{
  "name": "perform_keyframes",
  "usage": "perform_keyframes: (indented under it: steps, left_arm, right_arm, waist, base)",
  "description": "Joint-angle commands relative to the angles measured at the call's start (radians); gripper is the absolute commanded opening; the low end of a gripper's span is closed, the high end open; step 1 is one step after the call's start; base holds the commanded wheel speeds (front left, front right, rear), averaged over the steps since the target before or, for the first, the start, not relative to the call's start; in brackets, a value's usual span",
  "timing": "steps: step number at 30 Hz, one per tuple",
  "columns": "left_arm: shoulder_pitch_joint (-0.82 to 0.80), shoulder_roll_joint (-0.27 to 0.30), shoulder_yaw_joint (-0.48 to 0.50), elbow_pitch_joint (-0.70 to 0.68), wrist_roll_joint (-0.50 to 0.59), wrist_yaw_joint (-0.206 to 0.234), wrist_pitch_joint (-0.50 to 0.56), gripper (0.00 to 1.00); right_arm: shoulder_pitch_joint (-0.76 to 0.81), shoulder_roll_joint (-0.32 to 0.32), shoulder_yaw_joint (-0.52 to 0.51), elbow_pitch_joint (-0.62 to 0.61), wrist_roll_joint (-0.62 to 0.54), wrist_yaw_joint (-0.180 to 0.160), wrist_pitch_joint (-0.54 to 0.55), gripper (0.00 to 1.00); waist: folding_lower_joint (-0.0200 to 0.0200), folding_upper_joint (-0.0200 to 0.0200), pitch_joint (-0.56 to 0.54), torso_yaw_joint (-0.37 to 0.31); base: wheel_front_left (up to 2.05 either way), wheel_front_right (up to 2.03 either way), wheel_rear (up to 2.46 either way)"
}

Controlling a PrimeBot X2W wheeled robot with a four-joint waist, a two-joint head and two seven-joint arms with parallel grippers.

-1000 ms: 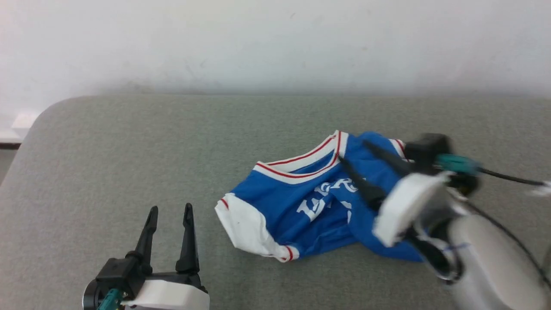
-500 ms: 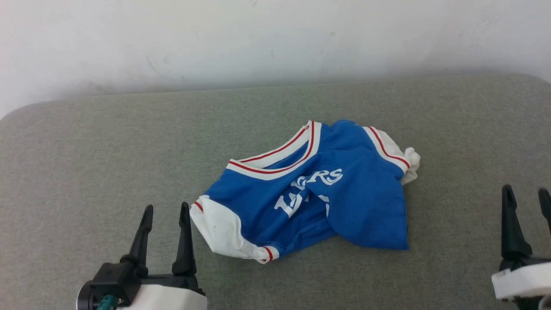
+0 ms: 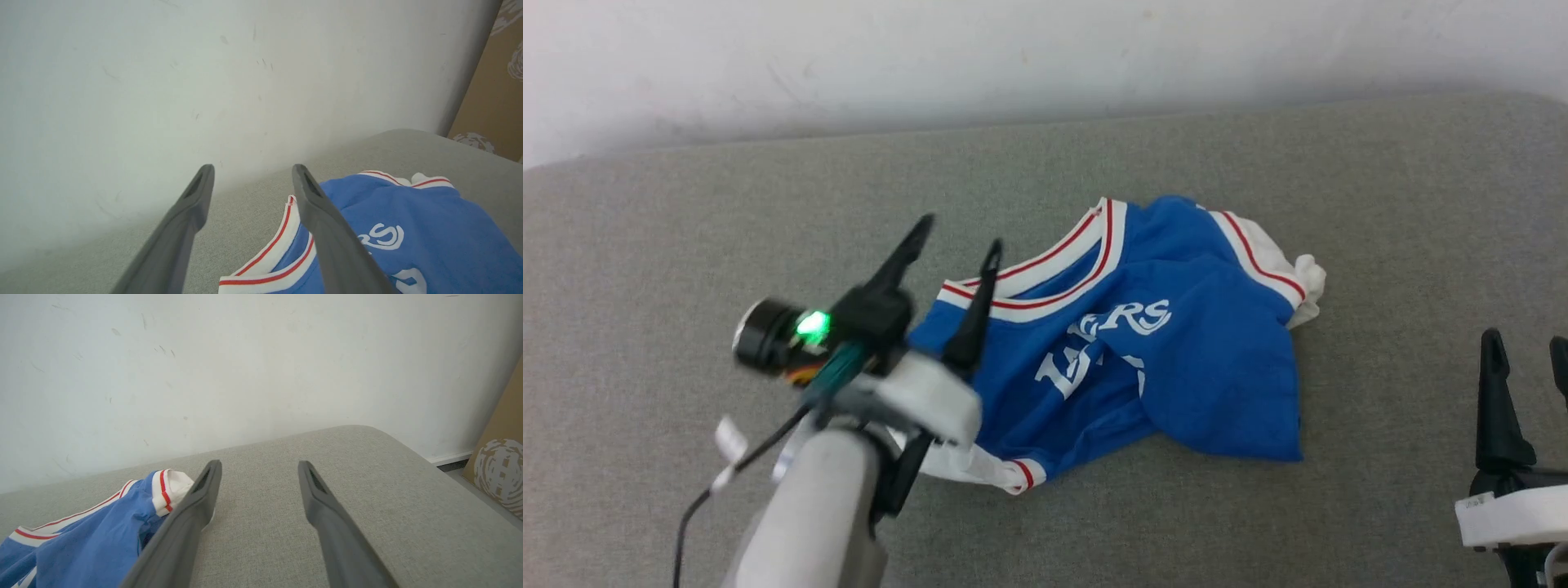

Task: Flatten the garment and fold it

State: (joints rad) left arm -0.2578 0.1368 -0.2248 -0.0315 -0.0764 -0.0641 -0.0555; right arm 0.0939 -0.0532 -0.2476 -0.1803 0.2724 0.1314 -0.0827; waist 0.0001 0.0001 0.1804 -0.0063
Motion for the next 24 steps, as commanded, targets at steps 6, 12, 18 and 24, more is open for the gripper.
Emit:
perform_keyframes:
  steps: [6,12,18,24]
  left_arm:
    - [-0.240,0.046,-0.146,0.267,0.071,-0.055,0.239,1.00]
    - [-0.358,0.115,-0.313,0.491,0.045,-0.066,0.466,1.00]
    - [-0.423,0.191,-0.502,0.559,-0.069,-0.066,0.573,0.00]
    - [-0.464,0.220,-0.531,0.552,-0.146,-0.066,0.500,0.00]
  right_arm:
    - [-0.036,0.003,0.024,-0.007,-0.007,-0.001,0.012,1.00]
    - [-0.048,0.003,0.037,-0.009,-0.017,-0.001,0.026,1.00]
    - [-0.049,0.003,0.044,-0.009,-0.015,-0.001,0.032,1.00]
    - [-0.054,0.003,0.037,-0.010,-0.013,-0.001,0.030,1.00]
  waist:
    - [-0.0001,-0.0001,0.065,-0.005]
    - [-0.0001,-0.0001,0.080,-0.030]
    - [-0.0001,-0.0001,0.088,-0.047]
    - [-0.0001,-0.0001,0.100,-0.049]
  base:
    - [0.00,0.00,0.00]
    - [0.00,0.00,0.00]
    - [0.00,0.00,0.00]
    - [0.00,0.00,0.00]
